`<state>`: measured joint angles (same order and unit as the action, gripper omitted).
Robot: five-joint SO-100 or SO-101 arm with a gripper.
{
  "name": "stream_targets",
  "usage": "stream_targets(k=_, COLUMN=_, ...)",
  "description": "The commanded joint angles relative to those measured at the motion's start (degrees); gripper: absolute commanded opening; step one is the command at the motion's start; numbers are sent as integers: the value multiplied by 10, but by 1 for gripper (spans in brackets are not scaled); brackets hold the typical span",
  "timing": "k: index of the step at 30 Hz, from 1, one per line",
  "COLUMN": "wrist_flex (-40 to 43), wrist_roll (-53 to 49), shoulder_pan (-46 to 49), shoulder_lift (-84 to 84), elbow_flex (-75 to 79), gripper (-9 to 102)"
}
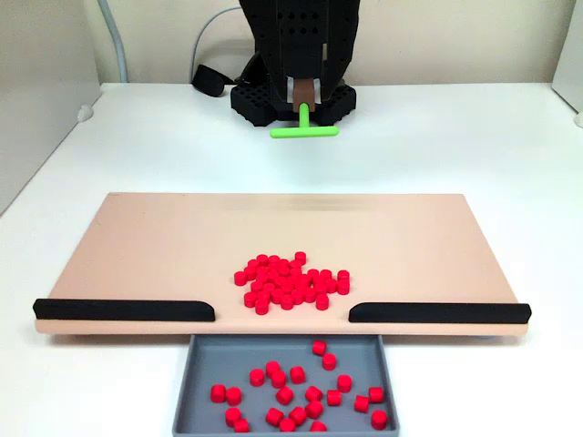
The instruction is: Gather the bottom side granules
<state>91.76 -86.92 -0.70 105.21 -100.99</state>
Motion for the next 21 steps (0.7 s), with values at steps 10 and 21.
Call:
stream_targets(k=10, wrist_flex=-1, wrist_roll=-2, shoulder_pan=4, shoulder_lift=-5, elbow_flex=20, gripper=0)
stream_targets(k=21, wrist_flex=-2, wrist_roll=-18, shoulder_pan=10, shoulder_lift=4, elbow_flex=21, gripper=0)
